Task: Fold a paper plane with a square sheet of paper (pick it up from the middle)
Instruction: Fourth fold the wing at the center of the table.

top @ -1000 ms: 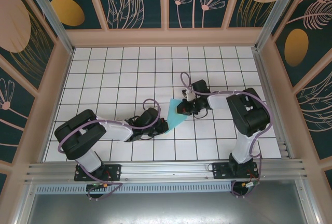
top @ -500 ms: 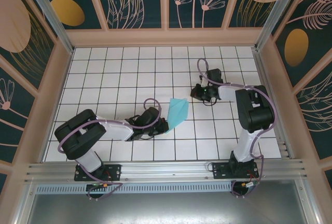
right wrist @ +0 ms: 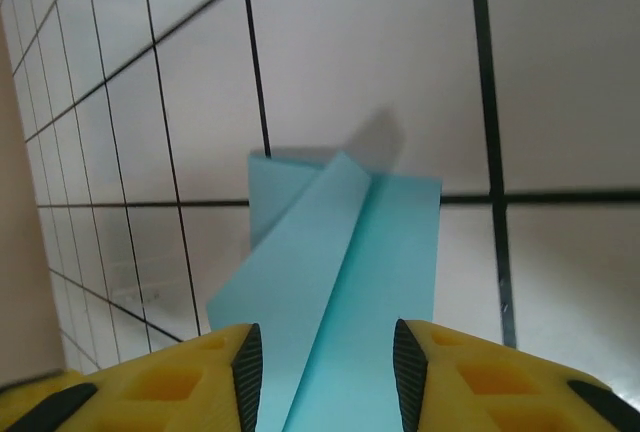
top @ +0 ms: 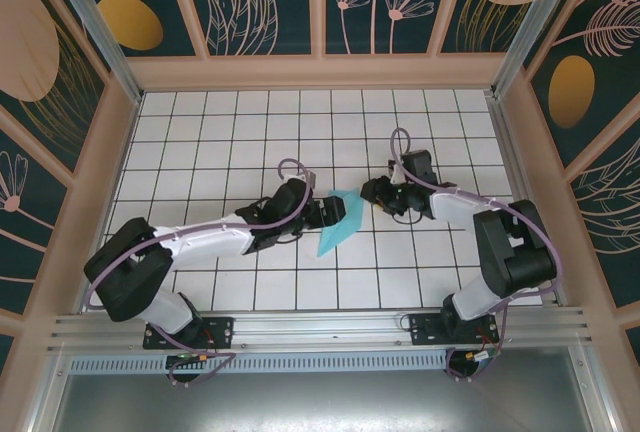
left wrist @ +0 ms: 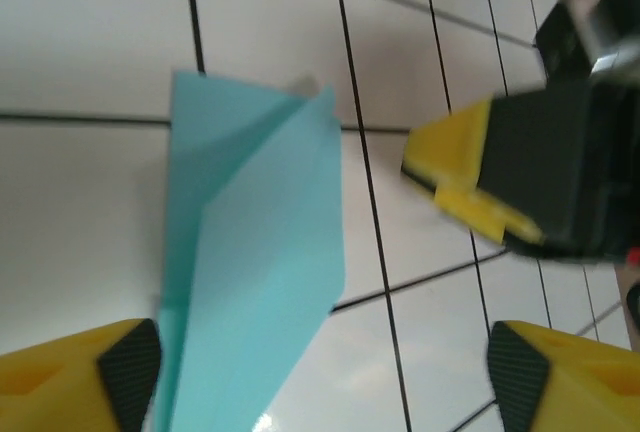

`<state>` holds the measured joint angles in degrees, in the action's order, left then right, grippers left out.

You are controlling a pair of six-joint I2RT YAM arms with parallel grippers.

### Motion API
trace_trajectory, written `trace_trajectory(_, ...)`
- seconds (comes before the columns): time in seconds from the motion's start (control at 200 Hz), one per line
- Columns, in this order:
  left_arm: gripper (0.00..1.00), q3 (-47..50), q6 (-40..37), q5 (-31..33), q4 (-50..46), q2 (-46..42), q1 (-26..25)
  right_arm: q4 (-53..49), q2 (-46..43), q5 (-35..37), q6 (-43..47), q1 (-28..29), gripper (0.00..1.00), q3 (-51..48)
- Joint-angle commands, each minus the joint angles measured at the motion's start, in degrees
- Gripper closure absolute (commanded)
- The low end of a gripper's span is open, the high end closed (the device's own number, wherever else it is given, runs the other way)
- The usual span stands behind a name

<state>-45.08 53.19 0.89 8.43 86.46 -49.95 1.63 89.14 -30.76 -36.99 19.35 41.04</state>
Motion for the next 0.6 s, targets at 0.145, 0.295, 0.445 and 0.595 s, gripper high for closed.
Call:
trace_trajectory(0.145,0.02,-1.39,-4.38,10.01,-6.32,-3.81,1.46,5.96,3.17,-0.92,-6.11,4.66,0.56,0.01)
trace_trajectory(0.295,0.02,-0.73,-3.47,10.36,-6.92,-4.27,2.08,5.15,5.26,0.02,-6.22,6.15,0.56,1.55)
trace_trajectory(0.445,0.02,-0.36,-2.46,9.89,-7.20,-4.19,2.75,5.40,6.63,0.28,-6.74,7.00,0.56,2.10)
trace_trajectory(0.595,0.02,-0.42,-2.13,9.57,-7.34,-4.15,3.14,6.01,8.02,-0.37,-6.92,7.81,0.59,3.07)
